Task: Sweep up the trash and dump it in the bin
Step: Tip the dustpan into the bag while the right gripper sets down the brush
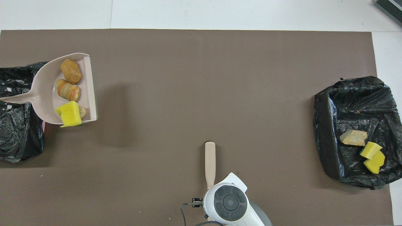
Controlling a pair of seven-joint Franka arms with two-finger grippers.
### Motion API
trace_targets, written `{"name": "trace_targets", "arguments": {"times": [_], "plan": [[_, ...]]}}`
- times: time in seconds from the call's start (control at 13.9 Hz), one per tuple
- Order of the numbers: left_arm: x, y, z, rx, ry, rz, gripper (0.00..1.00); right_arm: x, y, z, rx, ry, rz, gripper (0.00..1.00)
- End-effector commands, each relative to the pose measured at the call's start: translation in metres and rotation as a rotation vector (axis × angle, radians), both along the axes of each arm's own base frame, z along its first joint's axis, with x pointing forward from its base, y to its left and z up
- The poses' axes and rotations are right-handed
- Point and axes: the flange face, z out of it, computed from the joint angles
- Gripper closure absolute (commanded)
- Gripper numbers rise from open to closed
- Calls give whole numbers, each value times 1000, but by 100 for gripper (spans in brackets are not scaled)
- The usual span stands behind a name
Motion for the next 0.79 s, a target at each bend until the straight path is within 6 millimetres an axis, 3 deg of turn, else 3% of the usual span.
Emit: {"name": "trace_targets", "arguments": {"times": [0.0,0.36,0.5,0.72], "plan": [[-11,37,13,65,-35,-94,100,48,-11,14,43,-39,-22,0],[-36,111,25,185,-75,-160,100,140,-77,66,-8,-207,-80,0],[-30,130,32,260,-80,-212,100,157,-98,76,-41,-244,-56,0],[-16,147,44,406,-100,-227,100,182,-114,101,-41,-303,-68,0]]}}
